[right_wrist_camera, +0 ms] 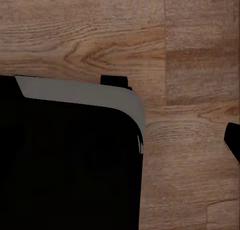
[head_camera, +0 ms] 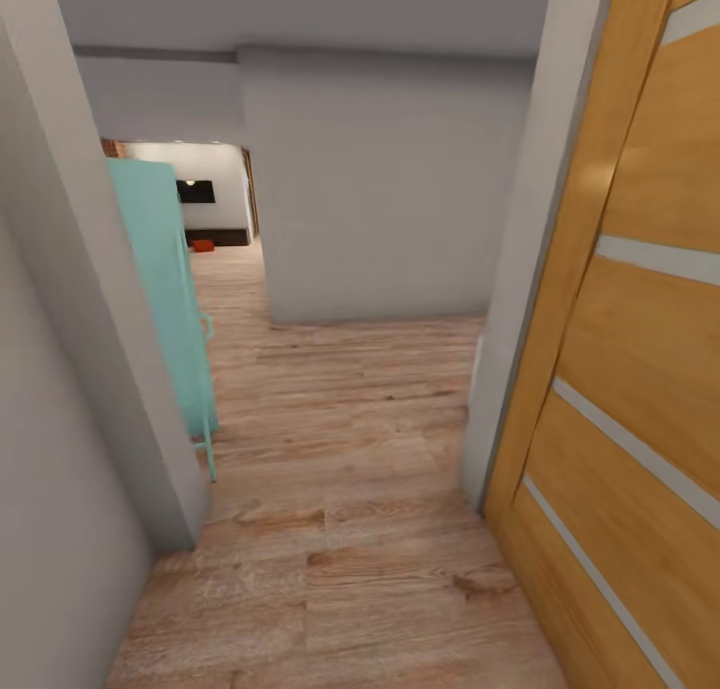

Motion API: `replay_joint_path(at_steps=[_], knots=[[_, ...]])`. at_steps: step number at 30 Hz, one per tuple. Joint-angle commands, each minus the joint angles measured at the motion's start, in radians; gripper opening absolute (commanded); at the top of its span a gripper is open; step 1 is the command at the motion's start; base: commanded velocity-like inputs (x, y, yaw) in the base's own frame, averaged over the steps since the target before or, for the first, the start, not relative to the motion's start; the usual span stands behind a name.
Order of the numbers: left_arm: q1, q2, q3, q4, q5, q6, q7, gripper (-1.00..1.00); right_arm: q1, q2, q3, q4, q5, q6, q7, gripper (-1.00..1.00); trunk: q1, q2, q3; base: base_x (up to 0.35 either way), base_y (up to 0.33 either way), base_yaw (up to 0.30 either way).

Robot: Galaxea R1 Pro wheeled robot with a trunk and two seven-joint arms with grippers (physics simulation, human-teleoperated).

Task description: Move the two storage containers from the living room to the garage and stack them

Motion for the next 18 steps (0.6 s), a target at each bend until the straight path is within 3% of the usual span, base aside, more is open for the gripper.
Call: replay_joint_path(at_steps=[1, 18], knots=[[-0.001, 0.000, -0.001, 0.001, 0.005, -0.003, 0.001, 1.00, -0.001, 0.000, 0.008, 0.003, -0.007, -0.005, -0.002, 1.00, 0.001, 0.000, -0.001, 0.321, 0.000, 0.000], [-0.001, 0.000, -0.001, 0.001, 0.005, -0.003, 0.001, 1.00, -0.001, 0.002, 0.006, 0.003, -0.003, -0.005, -0.002, 1.00, 0.001, 0.000, -0.001, 0.321, 0.000, 0.000]])
